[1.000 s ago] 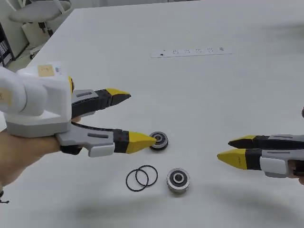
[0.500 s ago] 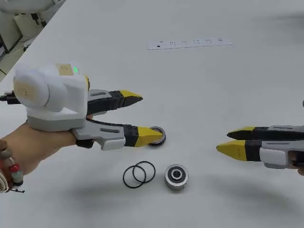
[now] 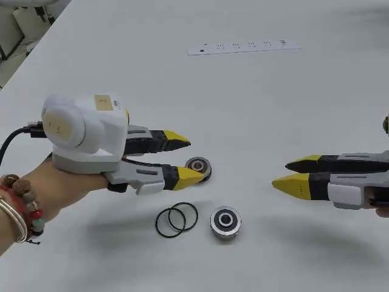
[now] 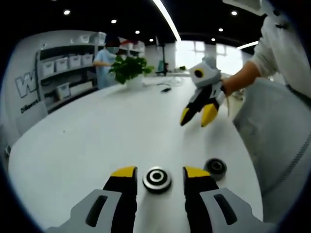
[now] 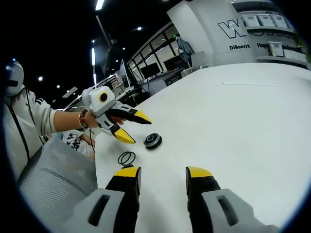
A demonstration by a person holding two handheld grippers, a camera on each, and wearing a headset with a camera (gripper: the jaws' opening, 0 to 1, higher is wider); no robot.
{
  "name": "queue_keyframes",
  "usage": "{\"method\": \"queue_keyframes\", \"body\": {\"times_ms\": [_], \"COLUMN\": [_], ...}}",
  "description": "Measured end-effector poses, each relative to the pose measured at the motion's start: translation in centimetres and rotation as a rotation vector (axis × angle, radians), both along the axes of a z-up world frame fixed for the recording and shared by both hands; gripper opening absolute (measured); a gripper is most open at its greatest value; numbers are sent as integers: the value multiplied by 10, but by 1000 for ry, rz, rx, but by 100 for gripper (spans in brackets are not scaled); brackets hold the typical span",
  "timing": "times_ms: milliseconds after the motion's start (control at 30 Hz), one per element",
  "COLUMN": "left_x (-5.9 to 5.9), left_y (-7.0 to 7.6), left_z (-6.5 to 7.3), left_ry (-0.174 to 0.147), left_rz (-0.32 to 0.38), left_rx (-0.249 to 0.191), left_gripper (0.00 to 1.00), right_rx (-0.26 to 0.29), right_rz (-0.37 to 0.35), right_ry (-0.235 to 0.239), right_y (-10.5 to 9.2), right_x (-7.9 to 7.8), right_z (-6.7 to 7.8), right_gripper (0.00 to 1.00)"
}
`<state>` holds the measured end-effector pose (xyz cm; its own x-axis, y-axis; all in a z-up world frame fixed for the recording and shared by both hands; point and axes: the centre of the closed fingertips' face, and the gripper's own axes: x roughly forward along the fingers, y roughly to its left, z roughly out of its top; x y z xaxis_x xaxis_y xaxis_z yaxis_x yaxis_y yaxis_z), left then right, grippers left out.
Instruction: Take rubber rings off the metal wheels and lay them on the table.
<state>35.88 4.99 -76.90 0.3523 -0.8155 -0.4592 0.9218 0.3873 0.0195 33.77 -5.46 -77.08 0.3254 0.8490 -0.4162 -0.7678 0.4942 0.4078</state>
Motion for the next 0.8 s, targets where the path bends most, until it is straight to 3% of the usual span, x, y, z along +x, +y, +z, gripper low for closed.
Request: {"method": "queue_keyframes", "body": {"times_ms": [367,800], "left_x": [3,2], "left_y": [-2,-1], "left_z": [-8,-20], "left_ry": [25,39], "left_rz": [2,0], "left_rx": [-3,35], "left_gripper": [23,18], "right_rx": [-2,1], "right_rz": [7,11], "right_ry": [9,5], "right_y": [3,6], "right_x": [-1,1], "right_z": [-4,-2], "right_gripper": [34,33]}}
